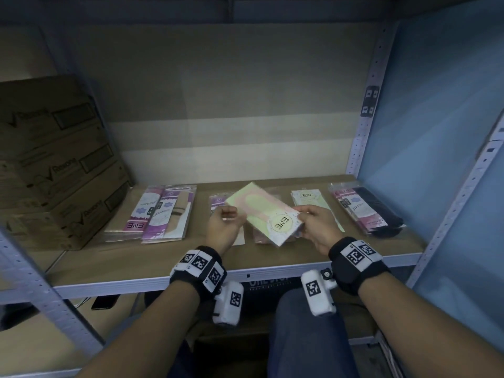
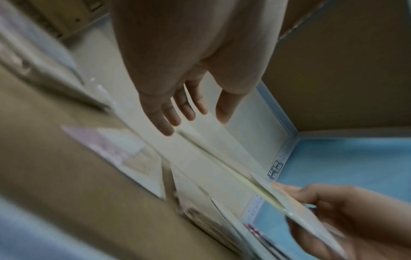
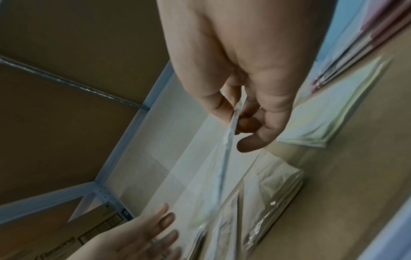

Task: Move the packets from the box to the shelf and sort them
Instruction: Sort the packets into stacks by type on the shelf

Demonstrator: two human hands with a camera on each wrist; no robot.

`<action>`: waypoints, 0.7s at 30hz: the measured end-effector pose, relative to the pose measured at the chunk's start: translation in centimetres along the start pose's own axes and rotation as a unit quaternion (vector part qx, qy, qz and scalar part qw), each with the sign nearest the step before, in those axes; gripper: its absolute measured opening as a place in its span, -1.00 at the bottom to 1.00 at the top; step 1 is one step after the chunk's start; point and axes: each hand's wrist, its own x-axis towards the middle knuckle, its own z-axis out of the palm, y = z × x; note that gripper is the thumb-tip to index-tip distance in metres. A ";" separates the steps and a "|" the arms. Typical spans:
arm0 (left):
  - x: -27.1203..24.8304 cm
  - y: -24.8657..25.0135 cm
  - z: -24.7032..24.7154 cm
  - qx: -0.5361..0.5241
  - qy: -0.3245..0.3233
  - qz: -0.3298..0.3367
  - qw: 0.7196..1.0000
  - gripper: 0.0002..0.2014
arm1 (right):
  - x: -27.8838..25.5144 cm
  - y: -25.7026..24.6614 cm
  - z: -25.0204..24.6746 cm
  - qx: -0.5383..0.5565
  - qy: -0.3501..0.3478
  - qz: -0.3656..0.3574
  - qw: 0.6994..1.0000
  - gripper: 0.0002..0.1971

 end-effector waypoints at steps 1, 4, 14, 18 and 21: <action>0.5 0.1 -0.6 0.051 0.012 0.038 0.998 -0.81 | 0.0 -0.1 -0.4 -0.030 -0.007 -0.008 0.999 -0.80; 1.9 0.4 -2.6 0.252 -0.020 0.137 0.958 -0.76 | -0.2 -0.5 -1.6 -0.109 -0.034 -0.033 0.993 -0.74; 1.5 2.2 -5.0 0.300 -0.244 0.073 0.919 -0.98 | -1.0 -1.1 -3.0 -0.169 -0.052 -0.069 0.982 -0.74; 1.3 1.7 -4.9 0.209 -0.188 0.009 0.960 -0.98 | -0.5 -0.8 -2.7 -0.150 0.038 -0.057 0.986 -0.62; 1.5 0.9 -4.7 0.152 -0.115 0.001 0.982 -0.98 | -0.7 -1.0 -2.3 -0.137 0.087 -0.061 0.985 -0.58</action>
